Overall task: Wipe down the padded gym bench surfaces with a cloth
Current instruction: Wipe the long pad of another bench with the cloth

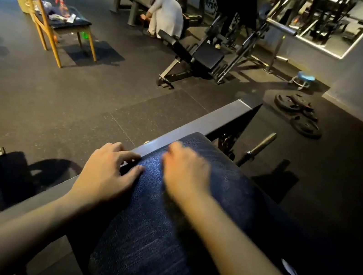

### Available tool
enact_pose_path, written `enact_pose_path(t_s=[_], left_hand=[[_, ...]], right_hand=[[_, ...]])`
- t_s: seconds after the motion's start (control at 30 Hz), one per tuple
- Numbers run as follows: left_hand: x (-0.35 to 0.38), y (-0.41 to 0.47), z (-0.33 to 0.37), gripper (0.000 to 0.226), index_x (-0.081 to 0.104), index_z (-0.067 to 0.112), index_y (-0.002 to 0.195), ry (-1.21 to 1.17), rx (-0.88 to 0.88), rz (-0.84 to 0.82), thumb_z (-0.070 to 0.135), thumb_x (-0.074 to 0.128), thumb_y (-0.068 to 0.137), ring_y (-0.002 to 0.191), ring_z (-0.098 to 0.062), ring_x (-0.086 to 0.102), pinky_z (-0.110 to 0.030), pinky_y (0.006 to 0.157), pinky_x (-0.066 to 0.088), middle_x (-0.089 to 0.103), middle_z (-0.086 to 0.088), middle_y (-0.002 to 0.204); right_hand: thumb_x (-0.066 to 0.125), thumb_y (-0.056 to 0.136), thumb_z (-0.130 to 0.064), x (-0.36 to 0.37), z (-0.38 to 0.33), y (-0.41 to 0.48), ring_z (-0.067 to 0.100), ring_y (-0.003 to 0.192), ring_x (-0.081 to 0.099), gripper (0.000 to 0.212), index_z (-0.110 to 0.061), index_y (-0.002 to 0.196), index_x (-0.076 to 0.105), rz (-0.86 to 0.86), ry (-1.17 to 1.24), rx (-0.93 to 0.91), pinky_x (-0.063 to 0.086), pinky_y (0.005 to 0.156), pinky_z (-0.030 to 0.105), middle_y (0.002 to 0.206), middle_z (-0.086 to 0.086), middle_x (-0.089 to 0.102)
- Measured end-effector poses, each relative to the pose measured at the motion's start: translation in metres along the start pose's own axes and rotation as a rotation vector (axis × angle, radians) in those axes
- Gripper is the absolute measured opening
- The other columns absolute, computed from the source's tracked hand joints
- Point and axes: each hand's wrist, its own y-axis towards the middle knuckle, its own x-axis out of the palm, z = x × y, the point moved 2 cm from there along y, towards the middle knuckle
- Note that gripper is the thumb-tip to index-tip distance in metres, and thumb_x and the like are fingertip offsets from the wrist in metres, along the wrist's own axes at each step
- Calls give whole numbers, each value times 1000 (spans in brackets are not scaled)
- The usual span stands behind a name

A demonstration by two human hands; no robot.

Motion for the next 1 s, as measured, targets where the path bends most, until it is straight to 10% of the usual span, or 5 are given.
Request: enact_pose_path(t_s=[0.1,0.3,0.53,0.73,1.0], left_hand=[[-1,1,-4,50,80,26,105,-53,-15,19,57,48,82,92,-23,58,-36,79,41,60,6,87],[3,2,-4,35,80,27,100,-101,-15,29,40,53,83,89,-18,53,-32,77,35,53,12,83],[0,1,-6,38,80,26,103,-120,-12,24,40,52,82,91,-21,55,-34,78,37,56,8,85],[1,3,-3,38,79,30,94,-71,8,52,49,51,79,87,-22,56,-36,78,43,58,7,82],[0,2,-4,47,79,26,93,-14,56,45,54,44,79,85,-27,56,-40,76,46,59,2,82]], right_hand=[[40,103,-44,1,-11,-44,29,89,68,26,-25,105,56,-25,21,-270,48,66,40,96,1,68],[44,105,-37,-25,95,39,36,104,68,24,-17,114,57,133,-212,283,49,80,40,111,13,71],[48,103,-43,-6,-8,-26,29,91,67,22,-24,105,59,-84,71,-296,47,71,39,98,1,70],[44,106,-35,-19,85,63,40,106,66,25,-16,116,57,96,-228,301,50,82,41,115,16,69],[46,101,-43,-6,-6,-58,27,85,68,24,-25,104,61,0,109,-282,55,69,41,94,-1,69]])
